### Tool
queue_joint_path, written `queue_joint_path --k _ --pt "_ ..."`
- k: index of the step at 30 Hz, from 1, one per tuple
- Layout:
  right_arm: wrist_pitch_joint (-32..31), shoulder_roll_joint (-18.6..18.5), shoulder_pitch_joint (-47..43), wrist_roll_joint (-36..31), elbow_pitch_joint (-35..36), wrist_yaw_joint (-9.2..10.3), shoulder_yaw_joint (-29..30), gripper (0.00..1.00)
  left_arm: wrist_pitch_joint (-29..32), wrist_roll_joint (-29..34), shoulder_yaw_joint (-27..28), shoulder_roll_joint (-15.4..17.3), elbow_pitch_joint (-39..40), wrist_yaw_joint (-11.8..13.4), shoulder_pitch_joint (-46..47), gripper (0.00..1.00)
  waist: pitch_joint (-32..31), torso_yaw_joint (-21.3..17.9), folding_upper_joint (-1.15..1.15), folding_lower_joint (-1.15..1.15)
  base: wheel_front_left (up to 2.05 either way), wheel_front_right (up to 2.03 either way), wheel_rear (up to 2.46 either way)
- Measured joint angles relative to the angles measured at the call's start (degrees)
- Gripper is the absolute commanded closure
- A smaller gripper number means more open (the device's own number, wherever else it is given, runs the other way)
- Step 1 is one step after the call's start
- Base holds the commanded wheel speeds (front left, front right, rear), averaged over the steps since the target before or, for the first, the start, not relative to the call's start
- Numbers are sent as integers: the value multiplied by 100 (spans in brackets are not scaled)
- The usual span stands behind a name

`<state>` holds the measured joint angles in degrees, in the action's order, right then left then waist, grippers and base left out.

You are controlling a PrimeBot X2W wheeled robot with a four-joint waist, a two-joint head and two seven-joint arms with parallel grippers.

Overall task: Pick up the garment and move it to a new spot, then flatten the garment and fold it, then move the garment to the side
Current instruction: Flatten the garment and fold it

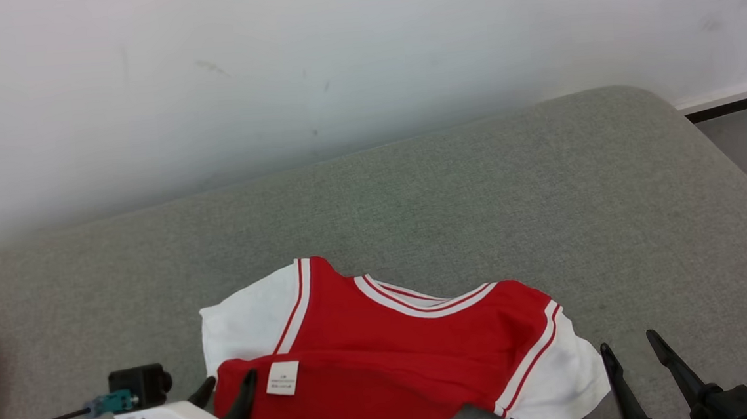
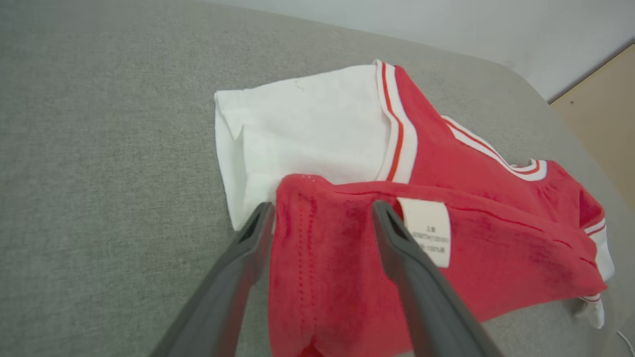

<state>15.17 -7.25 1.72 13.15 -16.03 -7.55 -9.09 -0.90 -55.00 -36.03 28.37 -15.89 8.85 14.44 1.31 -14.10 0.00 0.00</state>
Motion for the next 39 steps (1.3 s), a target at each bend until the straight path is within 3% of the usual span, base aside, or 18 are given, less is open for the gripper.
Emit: queue_joint_path --k 19,20,21,22,25,26,34,39 --pt "0 13 84 4 21 0 29 0 54 -49 -20 -91 -554 -258 392 0 332 -183 0 1 0 0 0" --pt "0 13 85 4 18 0 30 0 90 -51 -47 -94 -565 -282 392 3 328 -179 0 1 0 0 0" --pt "0 14 85 4 15 0 30 0 91 -51 -71 -98 -568 -290 392 12 324 -173 0 1 0 0 0" --pt "0 15 85 4 12 0 31 0 92 -51 -85 -99 -568 -304 392 42 318 -166 0 1 0 0 0" --pt "0 20 86 4 -3 0 34 0 133 -51 -131 -111 -550 -335 385 74 293 -138 0 1 0 0 0" --pt "0 22 86 4 -5 0 34 0 140 -52 -138 -116 -541 -335 380 99 284 -125 0 1 0 0 0" --pt "0 40 80 4 -35 0 38 0 146 -55 -215 -151 -371 -386 349 100 192 4 0 1 0 0 0" --pt "0 57 15 3 -42 0 76 0 -118 26 -172 -88 283 -315 253 100 77 117 0 1 0 0 0"
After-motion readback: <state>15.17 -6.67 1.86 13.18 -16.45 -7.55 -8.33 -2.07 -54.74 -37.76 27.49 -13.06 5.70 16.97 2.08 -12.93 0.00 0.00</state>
